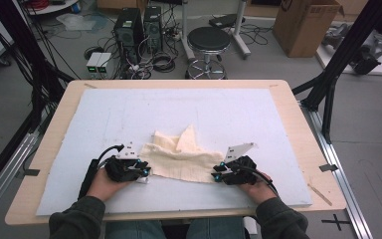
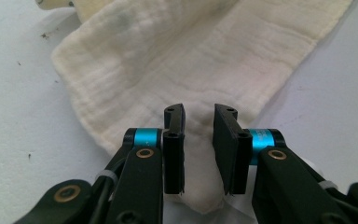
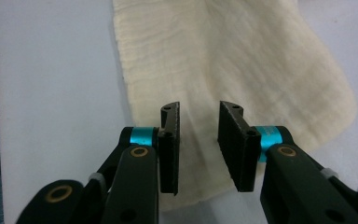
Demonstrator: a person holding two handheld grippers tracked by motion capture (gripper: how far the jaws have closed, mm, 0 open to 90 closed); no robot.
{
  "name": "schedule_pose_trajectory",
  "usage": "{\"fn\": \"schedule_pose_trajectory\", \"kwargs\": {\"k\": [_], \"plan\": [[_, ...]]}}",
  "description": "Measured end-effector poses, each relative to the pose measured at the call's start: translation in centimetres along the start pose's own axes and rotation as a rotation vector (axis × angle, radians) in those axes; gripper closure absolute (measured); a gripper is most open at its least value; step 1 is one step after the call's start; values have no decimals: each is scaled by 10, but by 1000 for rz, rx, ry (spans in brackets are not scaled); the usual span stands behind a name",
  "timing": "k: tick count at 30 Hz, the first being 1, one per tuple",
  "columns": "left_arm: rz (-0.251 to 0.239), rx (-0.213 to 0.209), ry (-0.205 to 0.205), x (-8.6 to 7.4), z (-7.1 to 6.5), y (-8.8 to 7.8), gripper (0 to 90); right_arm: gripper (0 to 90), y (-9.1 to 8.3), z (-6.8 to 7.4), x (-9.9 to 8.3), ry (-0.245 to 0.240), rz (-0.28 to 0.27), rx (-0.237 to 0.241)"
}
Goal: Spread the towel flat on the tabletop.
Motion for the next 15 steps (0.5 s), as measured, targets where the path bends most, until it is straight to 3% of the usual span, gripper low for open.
{"fn": "schedule_pose_trajectory", "kwargs": {"k": [3, 6, 10, 15], "plan": [[-2, -7, 16, 0, -2, 0, 805, 755, 1, 0, -1, 4, -7, 0], [0, -2, 39, 0, -6, -1, 877, 863, 1, 2, 0, -3, -10, 26], [-27, -7, 64, 2, -13, -11, 887, 881, -1, 4, 0, 6, -21, 68], [-45, 5, 106, 2, -25, -31, 887, 882, -15, 15, 2, -29, -41, 60]]}}
Point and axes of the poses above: each handheld gripper's, and its own axes: y roughly forward along the jaws, x roughly out of its top, z roughly to its left, the point moved 8 cm from there along y, roughly forward along the jaws, and after that the axes turned 11 degrees about z, right-handed, at the moved point
